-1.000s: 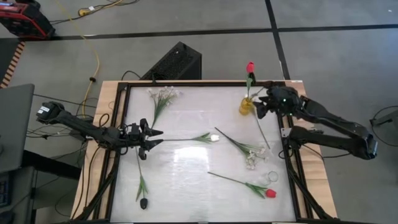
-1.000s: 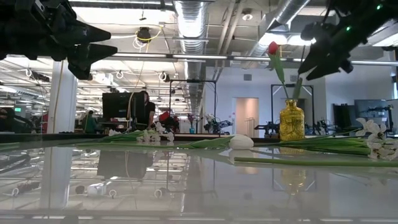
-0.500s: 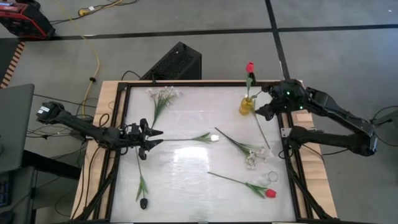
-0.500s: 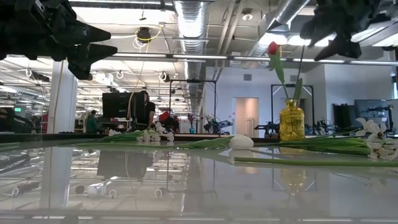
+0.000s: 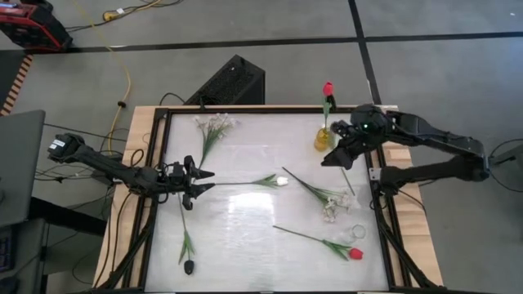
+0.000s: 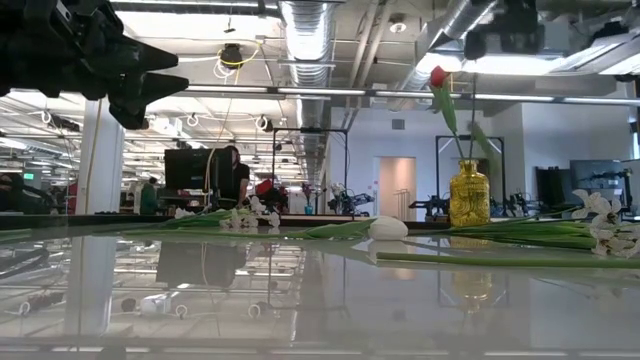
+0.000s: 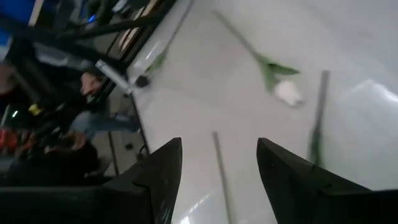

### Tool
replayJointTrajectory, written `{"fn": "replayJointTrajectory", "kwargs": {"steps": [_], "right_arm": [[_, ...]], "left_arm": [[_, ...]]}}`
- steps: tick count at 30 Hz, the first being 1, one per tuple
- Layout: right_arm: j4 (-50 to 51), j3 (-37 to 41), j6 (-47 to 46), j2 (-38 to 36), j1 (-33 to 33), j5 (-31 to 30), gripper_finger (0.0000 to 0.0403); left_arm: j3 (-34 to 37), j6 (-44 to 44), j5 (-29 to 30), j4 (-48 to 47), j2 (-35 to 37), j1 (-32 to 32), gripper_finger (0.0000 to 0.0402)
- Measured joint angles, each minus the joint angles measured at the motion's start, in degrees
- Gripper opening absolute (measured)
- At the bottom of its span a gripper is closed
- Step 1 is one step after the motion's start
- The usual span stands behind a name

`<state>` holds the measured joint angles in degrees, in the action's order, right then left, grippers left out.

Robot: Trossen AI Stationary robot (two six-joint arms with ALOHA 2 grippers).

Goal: Sort flowers into vase by color
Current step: Put the red flower into the yellow flower vase

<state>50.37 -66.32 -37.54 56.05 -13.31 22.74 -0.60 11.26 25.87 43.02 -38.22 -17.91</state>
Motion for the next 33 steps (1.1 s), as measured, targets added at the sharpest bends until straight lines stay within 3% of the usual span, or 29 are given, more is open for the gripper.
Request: {"fn": "replayJointTrajectory", "kwargs": {"steps": [21, 33], "right_arm": [[-6.3, -31.4, 0.5, 26.3, 26.2, 0.0, 0.0232], [-5.6, -33.8, 4.7, 42.1, 35.0, -0.9, 0.0232]], "left_arm": [[0.0, -1.4, -1.9, -0.4, 0.0, 0.0, 0.0174], [0.0, -3.5, -6.0, -0.3, 0.0, 0.0, 0.0174]]}}
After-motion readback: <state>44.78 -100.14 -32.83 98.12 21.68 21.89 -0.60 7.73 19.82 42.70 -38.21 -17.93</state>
